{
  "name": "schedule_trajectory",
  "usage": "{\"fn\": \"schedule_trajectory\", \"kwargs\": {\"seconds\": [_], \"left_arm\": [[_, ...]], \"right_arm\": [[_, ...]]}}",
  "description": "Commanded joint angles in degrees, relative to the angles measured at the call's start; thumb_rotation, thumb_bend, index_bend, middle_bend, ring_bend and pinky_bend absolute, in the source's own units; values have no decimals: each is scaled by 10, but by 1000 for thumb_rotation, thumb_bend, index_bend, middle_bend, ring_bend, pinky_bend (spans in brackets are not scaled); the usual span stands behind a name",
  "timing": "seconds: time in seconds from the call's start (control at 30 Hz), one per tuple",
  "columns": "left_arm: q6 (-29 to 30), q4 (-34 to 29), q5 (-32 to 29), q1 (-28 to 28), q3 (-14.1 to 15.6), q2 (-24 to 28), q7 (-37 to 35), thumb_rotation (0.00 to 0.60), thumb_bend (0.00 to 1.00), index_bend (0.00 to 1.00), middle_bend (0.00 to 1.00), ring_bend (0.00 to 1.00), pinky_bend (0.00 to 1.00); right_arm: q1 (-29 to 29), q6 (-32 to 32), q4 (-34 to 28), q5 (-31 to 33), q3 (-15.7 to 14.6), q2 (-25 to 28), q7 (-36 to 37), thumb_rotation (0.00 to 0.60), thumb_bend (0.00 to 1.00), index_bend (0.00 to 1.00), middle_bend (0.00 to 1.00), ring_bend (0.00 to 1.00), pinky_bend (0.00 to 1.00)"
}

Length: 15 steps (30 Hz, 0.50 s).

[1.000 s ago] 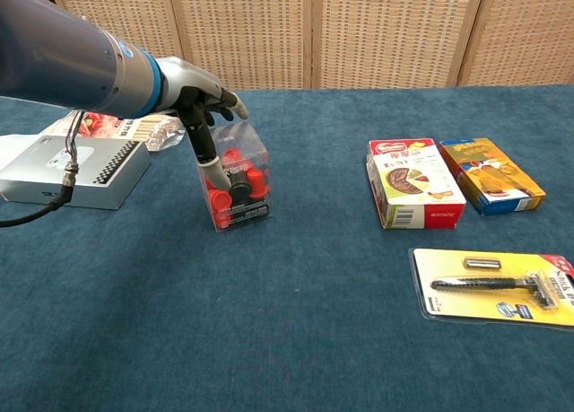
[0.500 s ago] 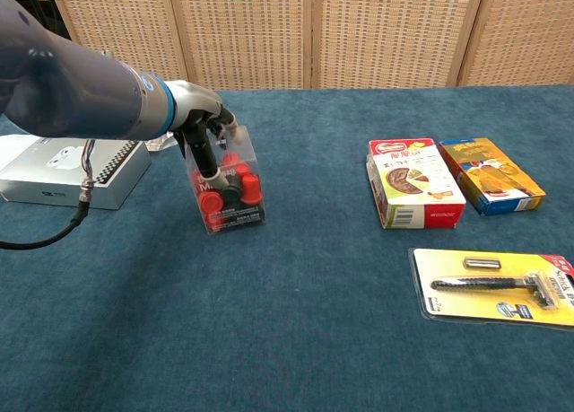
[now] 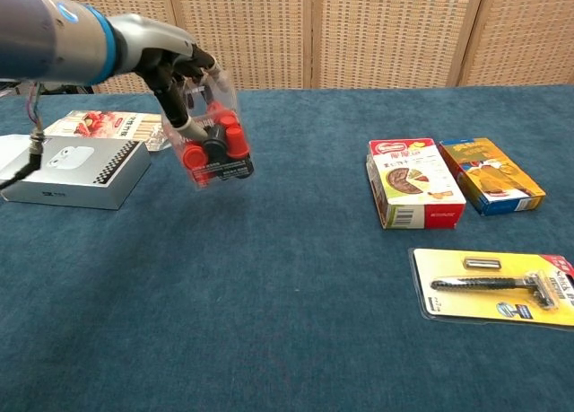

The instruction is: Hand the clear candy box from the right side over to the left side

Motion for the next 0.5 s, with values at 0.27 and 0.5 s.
{"fn": "schedule_trajectory", "kwargs": {"seconds": [0.27, 0.5], "left_arm": [[-135, -140, 187, 110, 69, 201, -67, 600, 439, 620, 268, 258, 281], [-184, -162, 323, 185, 108, 284, -139, 600, 440, 620, 268, 258, 282]], "right_arm": [[-1, -7, -9, 3, 4, -1, -22, 600, 0, 0, 0, 0, 0], [-3, -9, -13, 5, 7, -2, -30, 600, 0, 0, 0, 0, 0]]}}
